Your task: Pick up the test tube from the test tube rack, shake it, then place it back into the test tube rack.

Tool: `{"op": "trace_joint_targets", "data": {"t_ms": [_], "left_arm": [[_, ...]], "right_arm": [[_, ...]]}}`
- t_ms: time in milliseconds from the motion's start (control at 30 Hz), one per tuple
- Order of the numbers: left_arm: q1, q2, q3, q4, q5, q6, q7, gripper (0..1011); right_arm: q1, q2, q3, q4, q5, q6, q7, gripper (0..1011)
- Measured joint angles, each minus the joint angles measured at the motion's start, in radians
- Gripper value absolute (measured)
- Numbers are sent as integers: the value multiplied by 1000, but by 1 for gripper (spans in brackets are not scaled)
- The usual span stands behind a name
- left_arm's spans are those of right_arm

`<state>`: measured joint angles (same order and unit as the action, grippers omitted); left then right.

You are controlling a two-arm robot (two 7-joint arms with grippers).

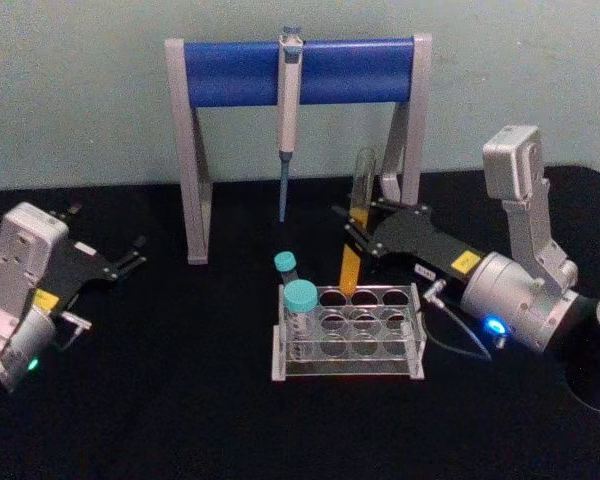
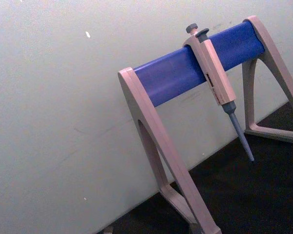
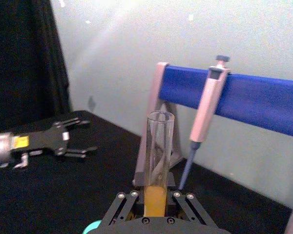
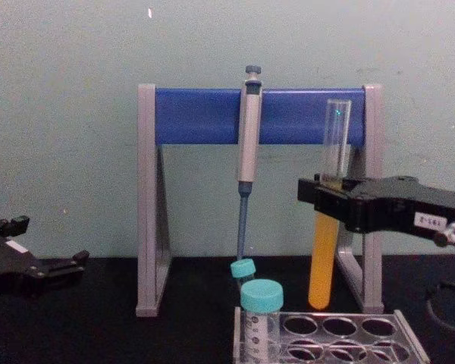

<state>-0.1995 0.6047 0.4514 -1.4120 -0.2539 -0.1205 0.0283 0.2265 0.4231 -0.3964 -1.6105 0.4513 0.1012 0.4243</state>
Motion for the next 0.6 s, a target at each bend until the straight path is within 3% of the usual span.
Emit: {"op": "trace_joint_targets", "data": {"t_ms": [300, 600], "left_arm": [[0, 0, 0, 0, 0, 0, 0, 1002], [0, 0, 0, 0, 0, 0, 0, 1001]], "right_arm": [[10, -20, 34, 25, -5, 0, -70, 232], [-7, -17, 56, 14, -12, 4, -85, 232]]}}
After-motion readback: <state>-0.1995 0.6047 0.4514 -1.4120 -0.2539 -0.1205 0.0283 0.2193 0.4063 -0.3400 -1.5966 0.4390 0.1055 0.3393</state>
